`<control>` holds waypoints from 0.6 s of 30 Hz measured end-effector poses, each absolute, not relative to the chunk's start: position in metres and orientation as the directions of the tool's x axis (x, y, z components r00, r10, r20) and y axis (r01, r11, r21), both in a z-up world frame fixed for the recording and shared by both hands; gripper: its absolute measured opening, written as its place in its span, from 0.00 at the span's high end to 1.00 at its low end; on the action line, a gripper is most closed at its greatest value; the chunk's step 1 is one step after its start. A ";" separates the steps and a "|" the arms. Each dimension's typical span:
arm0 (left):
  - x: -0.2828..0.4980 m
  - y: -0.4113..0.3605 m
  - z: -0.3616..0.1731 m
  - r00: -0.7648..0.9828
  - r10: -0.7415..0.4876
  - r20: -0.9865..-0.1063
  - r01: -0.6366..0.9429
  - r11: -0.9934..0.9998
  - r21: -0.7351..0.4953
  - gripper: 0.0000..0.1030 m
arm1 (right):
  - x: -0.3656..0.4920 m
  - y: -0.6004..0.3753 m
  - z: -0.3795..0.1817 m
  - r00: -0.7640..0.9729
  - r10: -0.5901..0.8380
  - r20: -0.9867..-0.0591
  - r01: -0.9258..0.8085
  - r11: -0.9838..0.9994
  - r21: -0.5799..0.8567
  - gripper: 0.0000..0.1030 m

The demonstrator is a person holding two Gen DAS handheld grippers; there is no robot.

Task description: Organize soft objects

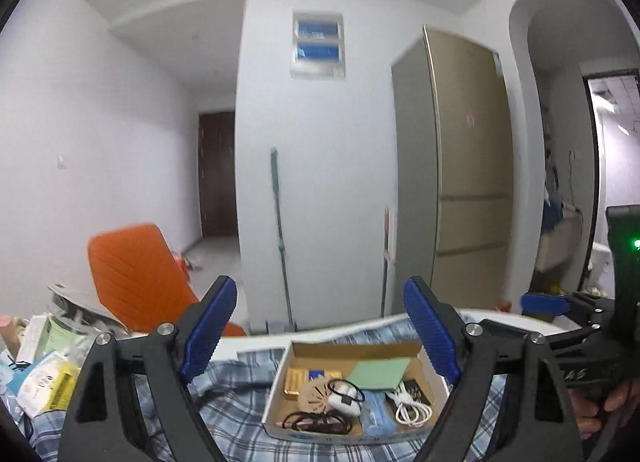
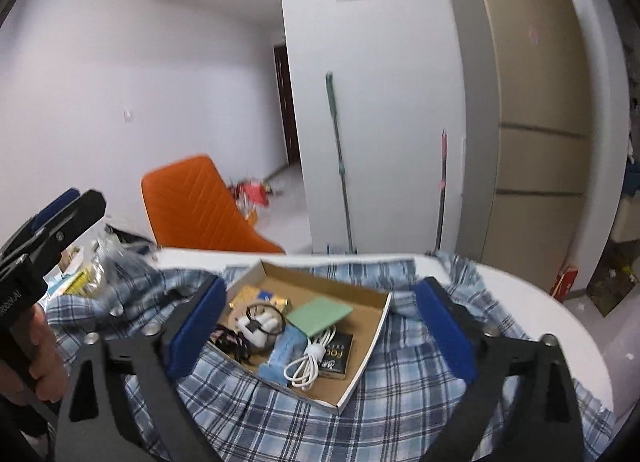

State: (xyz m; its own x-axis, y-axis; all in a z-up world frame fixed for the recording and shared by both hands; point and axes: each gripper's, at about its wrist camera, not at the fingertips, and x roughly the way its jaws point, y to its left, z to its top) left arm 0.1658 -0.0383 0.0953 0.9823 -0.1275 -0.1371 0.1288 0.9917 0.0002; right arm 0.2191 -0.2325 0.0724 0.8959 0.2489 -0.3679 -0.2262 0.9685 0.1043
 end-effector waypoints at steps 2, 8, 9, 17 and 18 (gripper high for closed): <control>0.149 -0.033 0.099 0.988 -0.114 -0.101 0.114 0.993 -0.004 0.00 | 0.203 -0.234 0.079 0.923 0.225 -0.313 -0.209 0.974 0.083 0.00; 0.104 -0.021 0.095 0.996 -0.079 -0.049 0.079 0.997 -0.006 0.00 | 0.156 -0.239 0.091 0.960 0.212 -0.182 -0.201 0.976 0.077 0.00; 0.094 -0.019 0.093 0.996 -0.083 -0.043 0.083 0.996 -0.013 0.00 | 0.150 -0.241 0.091 0.962 0.216 -0.165 -0.205 0.975 0.085 0.00; 0.054 -0.011 0.057 0.998 -0.058 -0.022 0.059 0.998 0.032 0.00 | 0.128 -0.243 0.068 0.972 0.180 -0.149 -0.172 0.983 0.064 0.00; 0.054 -0.011 0.052 0.998 -0.059 -0.027 0.060 0.998 0.029 0.00 | 0.128 -0.244 0.064 0.973 0.176 -0.150 -0.168 0.984 0.065 0.00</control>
State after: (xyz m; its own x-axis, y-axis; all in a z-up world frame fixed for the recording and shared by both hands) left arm 0.0536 -0.0107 0.0524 0.9979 -0.0588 -0.0267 0.0596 0.9978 0.0291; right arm 0.1278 -0.2440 0.0635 0.9729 0.1758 -0.1504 -0.1676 0.9837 0.0653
